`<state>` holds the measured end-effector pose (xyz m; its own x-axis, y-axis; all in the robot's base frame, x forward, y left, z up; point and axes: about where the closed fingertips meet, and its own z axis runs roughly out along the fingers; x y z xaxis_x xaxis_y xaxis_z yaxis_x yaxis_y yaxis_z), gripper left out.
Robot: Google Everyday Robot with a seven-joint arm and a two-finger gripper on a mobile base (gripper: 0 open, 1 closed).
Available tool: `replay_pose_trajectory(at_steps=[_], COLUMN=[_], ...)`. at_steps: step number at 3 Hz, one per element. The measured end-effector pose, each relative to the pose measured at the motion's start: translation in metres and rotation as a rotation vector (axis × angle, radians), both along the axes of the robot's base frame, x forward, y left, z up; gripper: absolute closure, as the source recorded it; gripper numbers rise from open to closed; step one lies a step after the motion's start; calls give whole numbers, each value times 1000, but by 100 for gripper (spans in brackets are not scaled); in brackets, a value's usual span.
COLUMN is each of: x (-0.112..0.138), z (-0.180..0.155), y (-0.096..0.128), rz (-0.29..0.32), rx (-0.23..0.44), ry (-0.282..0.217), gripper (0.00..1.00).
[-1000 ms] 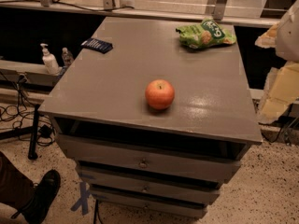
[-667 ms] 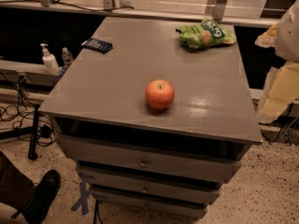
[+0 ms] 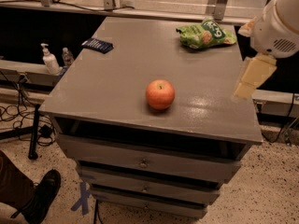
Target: Move green rice chip bag near apple
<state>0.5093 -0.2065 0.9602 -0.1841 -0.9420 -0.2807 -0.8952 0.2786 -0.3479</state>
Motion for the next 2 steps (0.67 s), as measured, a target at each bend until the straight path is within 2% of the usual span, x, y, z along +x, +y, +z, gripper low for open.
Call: replay_pose_trajectory(at_steps=[1,2], x=[58,121], z=[-3,4], y=[1,13], rz=[-9,-21], rx=[42,116], ry=[-75,-144], gripper=[0,0])
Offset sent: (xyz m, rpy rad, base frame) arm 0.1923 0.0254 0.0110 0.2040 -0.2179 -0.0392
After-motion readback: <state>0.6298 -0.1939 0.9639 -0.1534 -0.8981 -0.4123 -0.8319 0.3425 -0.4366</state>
